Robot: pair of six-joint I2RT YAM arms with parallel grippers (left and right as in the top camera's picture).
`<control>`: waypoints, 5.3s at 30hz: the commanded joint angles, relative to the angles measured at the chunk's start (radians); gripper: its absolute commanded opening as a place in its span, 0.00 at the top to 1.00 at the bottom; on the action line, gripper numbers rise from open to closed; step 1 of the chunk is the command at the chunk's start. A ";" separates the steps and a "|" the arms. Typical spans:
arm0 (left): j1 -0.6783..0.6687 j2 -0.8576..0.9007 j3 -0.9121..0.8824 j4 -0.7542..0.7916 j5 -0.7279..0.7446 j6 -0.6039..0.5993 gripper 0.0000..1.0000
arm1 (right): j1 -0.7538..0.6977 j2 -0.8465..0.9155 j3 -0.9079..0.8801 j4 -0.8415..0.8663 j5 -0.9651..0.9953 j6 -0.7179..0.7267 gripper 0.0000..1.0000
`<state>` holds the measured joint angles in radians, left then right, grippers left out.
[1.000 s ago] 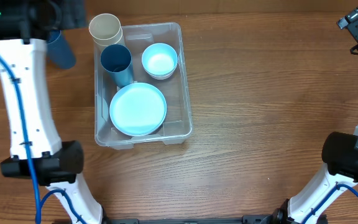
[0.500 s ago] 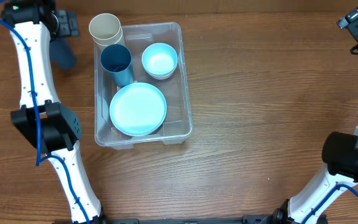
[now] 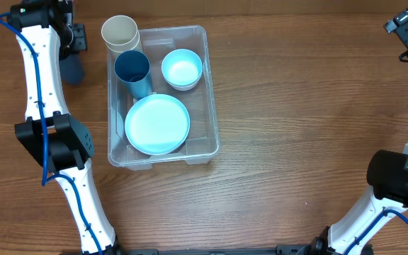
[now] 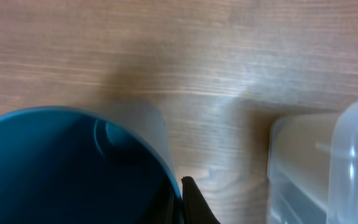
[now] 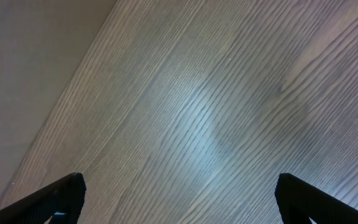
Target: Pack container
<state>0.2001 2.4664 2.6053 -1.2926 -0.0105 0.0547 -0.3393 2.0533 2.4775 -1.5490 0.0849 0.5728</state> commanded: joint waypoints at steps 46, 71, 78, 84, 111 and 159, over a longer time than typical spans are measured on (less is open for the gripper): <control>-0.430 -0.425 0.003 -0.337 -0.092 -0.002 0.96 | 0.002 -0.011 0.009 0.002 0.007 0.004 0.00; -0.346 -0.603 0.002 -0.386 -0.209 -0.106 0.14 | 0.002 -0.011 0.009 0.002 0.007 0.004 0.00; -0.215 -0.708 0.002 -0.381 -0.150 -0.175 0.00 | 0.002 -0.011 0.009 0.002 0.007 0.004 0.00; -0.214 -0.700 0.002 -0.386 -0.150 -0.175 0.00 | 0.002 -0.011 0.009 0.002 0.008 0.004 0.00; -0.192 -0.938 -0.137 -0.161 -0.142 -0.239 0.00 | 0.002 -0.011 0.009 0.002 0.007 0.004 0.00; -0.159 -2.462 -2.585 1.184 0.011 -0.167 0.00 | 0.002 -0.011 0.009 0.002 0.007 0.004 0.00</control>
<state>0.0292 0.0147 0.0242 -0.1097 -0.0109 -0.1390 -0.3397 2.0533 2.4775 -1.5486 0.0849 0.5732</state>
